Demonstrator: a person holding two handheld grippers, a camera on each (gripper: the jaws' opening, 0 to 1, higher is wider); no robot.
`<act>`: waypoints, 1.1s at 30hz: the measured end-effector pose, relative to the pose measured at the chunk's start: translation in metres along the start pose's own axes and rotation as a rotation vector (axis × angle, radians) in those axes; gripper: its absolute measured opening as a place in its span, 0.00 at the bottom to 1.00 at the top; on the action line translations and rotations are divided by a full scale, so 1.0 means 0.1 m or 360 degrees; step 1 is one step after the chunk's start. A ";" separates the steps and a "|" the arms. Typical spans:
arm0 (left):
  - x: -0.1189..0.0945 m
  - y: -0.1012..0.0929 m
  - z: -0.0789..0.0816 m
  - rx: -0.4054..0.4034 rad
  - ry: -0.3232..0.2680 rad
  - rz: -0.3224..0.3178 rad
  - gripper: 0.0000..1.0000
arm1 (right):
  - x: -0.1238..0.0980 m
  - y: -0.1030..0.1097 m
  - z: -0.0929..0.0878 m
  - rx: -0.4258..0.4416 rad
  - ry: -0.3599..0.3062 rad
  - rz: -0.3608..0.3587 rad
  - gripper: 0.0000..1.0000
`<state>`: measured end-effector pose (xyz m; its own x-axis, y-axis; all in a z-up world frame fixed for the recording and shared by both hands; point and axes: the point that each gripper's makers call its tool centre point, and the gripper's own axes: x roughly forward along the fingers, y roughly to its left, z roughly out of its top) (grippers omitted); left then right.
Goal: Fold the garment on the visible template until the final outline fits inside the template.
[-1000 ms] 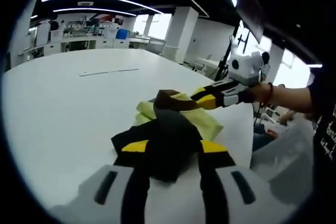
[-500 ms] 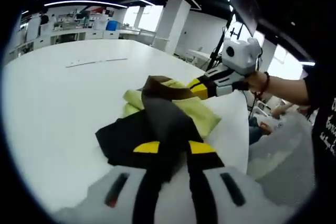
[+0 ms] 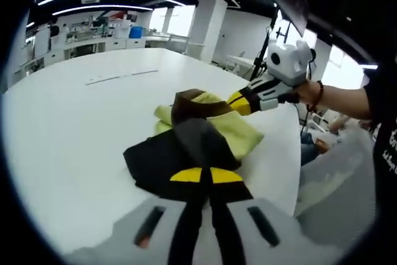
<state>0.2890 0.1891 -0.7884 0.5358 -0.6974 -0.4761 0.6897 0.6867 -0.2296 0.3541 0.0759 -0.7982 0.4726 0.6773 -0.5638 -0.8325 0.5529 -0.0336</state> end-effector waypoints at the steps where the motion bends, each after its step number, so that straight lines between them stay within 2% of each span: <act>1: -0.03 0.01 0.01 0.0010 -0.0006 0.0010 0.00 | -0.01 0.00 0.01 -0.0003 -0.0006 -0.0006 0.00; 12: -0.30 0.07 0.15 0.0008 -0.0075 0.0088 0.00 | -0.20 -0.08 0.11 -0.0009 -0.0076 -0.0080 0.00; 20: -0.51 0.17 0.28 0.0003 -0.0138 0.0127 0.00 | -0.40 -0.16 0.31 -0.0002 -0.0164 -0.0178 0.00; 26: -0.67 0.32 0.41 0.0018 -0.0190 0.0193 0.00 | -0.51 -0.25 0.45 0.0042 -0.0244 -0.0225 0.00; 28: -0.73 0.38 0.50 0.0023 -0.0248 0.0232 0.00 | -0.54 -0.28 0.51 0.0056 -0.0260 -0.0236 0.00; 33: -0.81 0.50 0.67 0.0044 -0.0294 0.0264 0.00 | -0.60 -0.35 0.66 0.0073 -0.0303 -0.0261 0.00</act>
<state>0.3130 0.2661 -0.7051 0.7208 -0.6032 -0.3415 0.5967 0.7907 -0.1370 0.3740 0.0487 -0.7086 0.6500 0.6533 -0.3883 -0.7281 0.6817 -0.0717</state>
